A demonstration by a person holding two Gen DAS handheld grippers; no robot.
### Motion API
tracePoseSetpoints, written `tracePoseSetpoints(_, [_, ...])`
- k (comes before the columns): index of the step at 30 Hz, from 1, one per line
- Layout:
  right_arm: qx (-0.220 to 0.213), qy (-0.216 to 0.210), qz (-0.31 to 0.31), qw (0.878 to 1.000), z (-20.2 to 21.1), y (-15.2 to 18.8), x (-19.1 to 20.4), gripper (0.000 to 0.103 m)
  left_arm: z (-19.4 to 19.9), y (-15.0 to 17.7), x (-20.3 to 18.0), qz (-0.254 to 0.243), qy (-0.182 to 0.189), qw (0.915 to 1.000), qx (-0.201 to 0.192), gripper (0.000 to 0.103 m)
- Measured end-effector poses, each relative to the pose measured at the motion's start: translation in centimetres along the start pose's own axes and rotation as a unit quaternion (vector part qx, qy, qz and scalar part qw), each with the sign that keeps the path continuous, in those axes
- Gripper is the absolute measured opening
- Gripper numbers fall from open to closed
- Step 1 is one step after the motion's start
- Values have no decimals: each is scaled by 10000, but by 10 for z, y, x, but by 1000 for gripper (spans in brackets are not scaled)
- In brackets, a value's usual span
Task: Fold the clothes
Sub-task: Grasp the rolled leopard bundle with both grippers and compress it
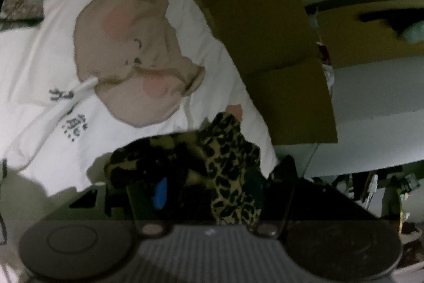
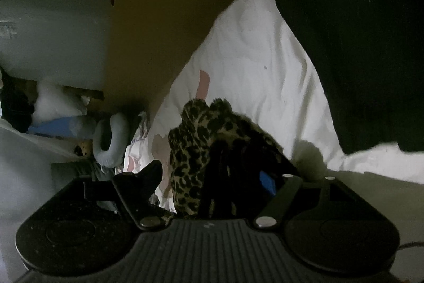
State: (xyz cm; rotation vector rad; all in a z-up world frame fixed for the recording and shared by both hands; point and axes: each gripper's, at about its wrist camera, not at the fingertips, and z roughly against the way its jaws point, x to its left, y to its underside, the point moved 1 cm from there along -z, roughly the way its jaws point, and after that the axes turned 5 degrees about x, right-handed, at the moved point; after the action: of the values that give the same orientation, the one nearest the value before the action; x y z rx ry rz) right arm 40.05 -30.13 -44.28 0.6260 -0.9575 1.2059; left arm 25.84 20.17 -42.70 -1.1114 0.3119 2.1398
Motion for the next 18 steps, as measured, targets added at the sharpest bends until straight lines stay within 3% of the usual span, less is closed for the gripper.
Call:
tracePoseSetpoints(12, [-254,150,255,9992,8,-17,7,84,12,-19,-12,-369,-86,9986,-374,62])
tracePoseSetpoints(18, [-465,491,571,9961,31,-12,8,84,16,-15,-12,-976,-771,9913,-432,62])
